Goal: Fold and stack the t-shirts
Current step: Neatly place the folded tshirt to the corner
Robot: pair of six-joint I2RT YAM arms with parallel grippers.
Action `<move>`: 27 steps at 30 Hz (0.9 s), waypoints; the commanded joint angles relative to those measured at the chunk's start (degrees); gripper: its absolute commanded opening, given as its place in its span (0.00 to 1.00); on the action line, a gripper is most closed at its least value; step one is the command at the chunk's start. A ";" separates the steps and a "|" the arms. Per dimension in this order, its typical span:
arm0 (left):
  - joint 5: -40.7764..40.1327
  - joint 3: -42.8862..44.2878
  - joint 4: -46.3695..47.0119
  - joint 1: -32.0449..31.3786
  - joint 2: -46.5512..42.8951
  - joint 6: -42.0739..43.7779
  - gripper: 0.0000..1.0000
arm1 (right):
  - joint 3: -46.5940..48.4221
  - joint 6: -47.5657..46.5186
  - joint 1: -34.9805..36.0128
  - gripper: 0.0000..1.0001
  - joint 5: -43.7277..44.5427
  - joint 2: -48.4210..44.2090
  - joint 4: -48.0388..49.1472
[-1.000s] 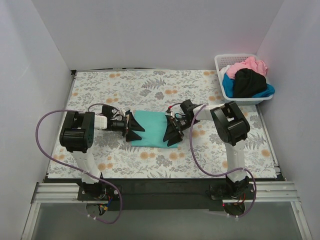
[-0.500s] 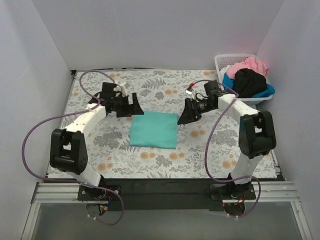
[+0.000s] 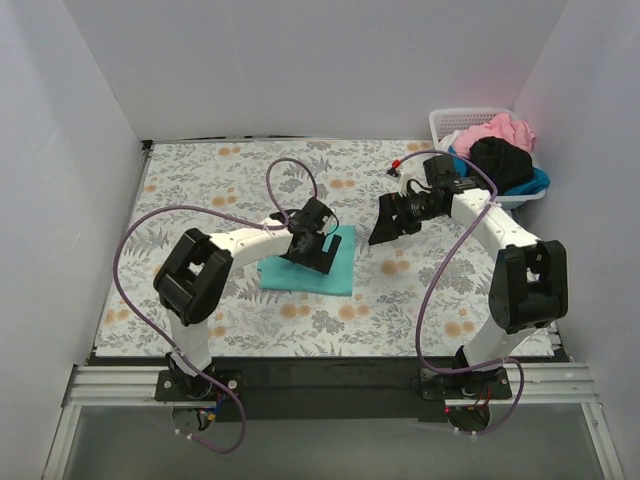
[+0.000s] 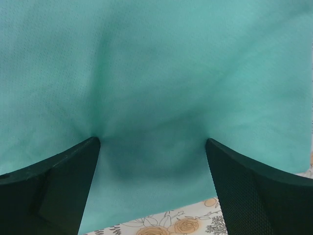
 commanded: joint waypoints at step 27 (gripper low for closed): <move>9.21 52.55 -5.13 51.30 45.60 47.06 0.88 | 0.73 -4.23 -6.64 0.98 1.42 3.57 -2.39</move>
